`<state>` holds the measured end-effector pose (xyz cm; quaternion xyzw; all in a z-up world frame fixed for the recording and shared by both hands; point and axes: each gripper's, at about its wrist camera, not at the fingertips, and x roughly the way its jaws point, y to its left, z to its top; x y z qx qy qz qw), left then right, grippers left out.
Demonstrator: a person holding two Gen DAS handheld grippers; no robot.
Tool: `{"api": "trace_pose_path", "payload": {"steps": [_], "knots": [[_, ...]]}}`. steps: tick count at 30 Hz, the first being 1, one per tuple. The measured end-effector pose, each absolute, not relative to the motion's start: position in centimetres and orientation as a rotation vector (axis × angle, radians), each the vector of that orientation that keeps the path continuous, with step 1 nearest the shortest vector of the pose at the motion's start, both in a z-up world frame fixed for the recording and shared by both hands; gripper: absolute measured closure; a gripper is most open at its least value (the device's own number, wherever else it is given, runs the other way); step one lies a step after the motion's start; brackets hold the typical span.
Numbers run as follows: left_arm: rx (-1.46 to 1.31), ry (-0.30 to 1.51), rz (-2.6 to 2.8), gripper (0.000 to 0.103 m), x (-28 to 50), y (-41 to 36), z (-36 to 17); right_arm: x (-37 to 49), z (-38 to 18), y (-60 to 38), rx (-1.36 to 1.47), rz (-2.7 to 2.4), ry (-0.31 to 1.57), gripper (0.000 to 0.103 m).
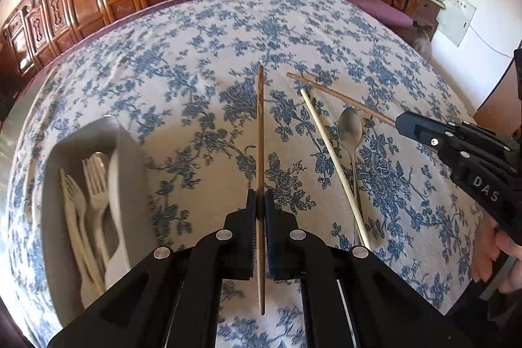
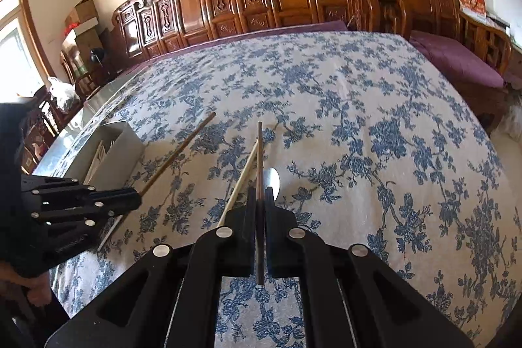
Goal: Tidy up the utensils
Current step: 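Carry the dark chopstick into the grey tray and open the left tool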
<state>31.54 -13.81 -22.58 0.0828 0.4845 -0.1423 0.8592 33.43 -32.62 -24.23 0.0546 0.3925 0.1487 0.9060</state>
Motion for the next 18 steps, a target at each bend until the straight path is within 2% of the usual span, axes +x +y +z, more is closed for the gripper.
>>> {"api": "trace_pose_path", "payload": {"steps": [18], "knots": [[0.143, 0.945, -0.255, 0.099, 29.9, -9.8, -18.0, 31.3, -21.7, -31.2, 0.09, 0.346, 0.715, 0.097]]}}
